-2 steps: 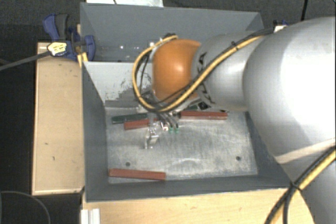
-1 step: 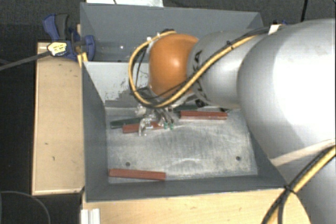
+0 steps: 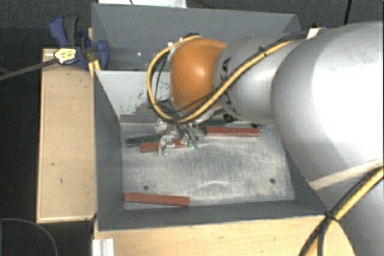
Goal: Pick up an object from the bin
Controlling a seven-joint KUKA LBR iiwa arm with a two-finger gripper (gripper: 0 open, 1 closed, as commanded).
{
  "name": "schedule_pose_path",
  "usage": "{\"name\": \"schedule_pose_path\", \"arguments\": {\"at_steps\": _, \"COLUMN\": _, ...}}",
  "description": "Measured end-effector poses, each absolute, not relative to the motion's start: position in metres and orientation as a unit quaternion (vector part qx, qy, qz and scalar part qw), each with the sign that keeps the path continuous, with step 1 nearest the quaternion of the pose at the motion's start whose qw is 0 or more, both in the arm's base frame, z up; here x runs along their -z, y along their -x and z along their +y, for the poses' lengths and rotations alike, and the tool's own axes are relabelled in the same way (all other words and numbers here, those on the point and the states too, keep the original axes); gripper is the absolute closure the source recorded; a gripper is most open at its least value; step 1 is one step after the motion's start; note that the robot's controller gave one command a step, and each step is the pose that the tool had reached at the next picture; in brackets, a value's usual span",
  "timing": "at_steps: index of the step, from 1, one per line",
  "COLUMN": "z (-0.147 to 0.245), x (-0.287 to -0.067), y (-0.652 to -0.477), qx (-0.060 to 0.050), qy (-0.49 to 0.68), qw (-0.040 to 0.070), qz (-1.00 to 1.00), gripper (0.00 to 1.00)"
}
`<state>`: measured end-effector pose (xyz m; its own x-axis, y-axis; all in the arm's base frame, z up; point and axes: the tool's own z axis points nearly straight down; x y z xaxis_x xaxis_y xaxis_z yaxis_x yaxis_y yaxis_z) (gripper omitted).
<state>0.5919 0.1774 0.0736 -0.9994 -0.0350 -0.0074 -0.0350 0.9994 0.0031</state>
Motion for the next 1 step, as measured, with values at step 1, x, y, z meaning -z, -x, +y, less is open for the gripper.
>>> {"name": "schedule_pose_path", "arguments": {"at_steps": 1, "z": 0.177, "x": -0.0763, "y": -0.5908, "qx": -0.001, "qy": 0.017, "qw": 0.003, "qz": 1.0, "gripper": 1.0}}
